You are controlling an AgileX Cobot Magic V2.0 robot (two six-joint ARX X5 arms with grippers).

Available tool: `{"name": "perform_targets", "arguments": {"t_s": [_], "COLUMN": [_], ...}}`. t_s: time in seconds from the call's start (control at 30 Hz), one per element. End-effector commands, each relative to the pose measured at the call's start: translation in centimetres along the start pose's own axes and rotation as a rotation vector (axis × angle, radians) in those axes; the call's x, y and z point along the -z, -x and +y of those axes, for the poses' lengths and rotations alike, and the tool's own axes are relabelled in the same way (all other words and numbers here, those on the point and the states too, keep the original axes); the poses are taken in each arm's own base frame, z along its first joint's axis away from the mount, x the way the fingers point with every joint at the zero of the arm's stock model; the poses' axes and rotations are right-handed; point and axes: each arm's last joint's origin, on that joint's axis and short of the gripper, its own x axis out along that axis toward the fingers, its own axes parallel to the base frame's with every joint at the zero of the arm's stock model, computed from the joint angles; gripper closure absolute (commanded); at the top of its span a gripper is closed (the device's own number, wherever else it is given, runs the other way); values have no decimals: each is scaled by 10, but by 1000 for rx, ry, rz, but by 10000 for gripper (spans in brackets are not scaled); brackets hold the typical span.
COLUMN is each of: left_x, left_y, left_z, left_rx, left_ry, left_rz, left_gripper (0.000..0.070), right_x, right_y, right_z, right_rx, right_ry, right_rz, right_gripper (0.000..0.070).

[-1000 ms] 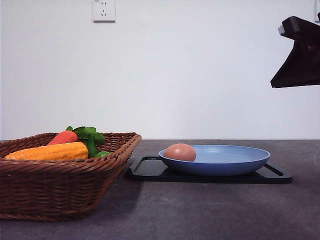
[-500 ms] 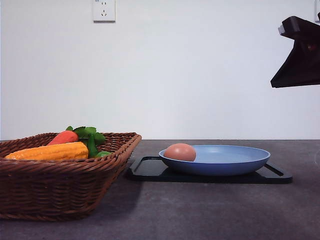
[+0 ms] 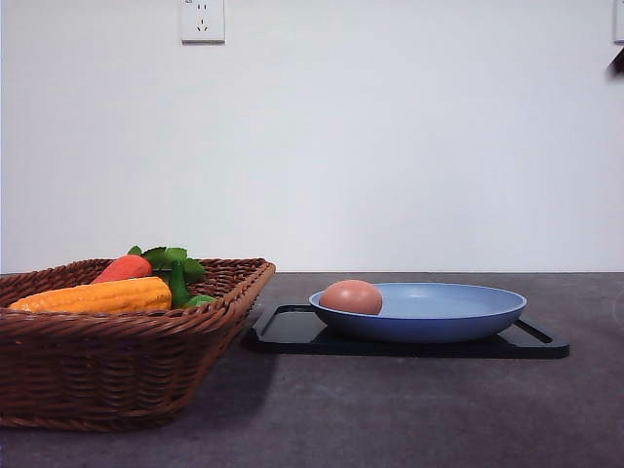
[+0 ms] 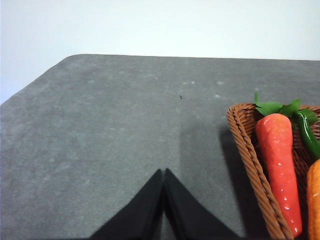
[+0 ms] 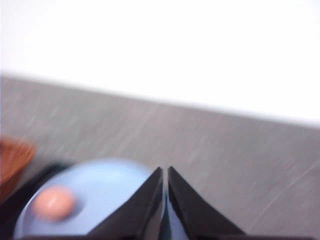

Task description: Transfer egg from basket to plate and serve

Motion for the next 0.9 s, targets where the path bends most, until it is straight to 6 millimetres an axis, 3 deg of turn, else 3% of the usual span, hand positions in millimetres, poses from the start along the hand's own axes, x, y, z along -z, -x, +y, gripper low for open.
{"name": "perform_targets", "arguments": {"t_s": [0.0, 0.13, 0.27, 0.63, 0.77, 0.87], "left_x": [8, 8, 8, 8, 8, 8], "left_y": [-2, -2, -2, -2, -2, -2], "left_z": [0, 0, 0, 0, 0, 0], "left_rx": [0, 0, 0, 0, 0, 0], "left_ry": [-4, -4, -4, -4, -4, -4], "left_rz": [14, 14, 14, 14, 14, 14], "left_gripper": [700, 700, 700, 700, 700, 700], "right_x": [-3, -6, 8, 81, 99, 99], "right_y": [10, 27, 30, 18, 19, 20], "right_z": [-7, -22, -30, -33, -30, -31], "right_rx": [61, 209, 283, 102, 69, 85], "right_ry": [49, 21, -27, -163, -255, -256], "right_rz": [-63, -164, -171, 50, 177, 191], "right_gripper": [700, 700, 700, 700, 700, 700]}}
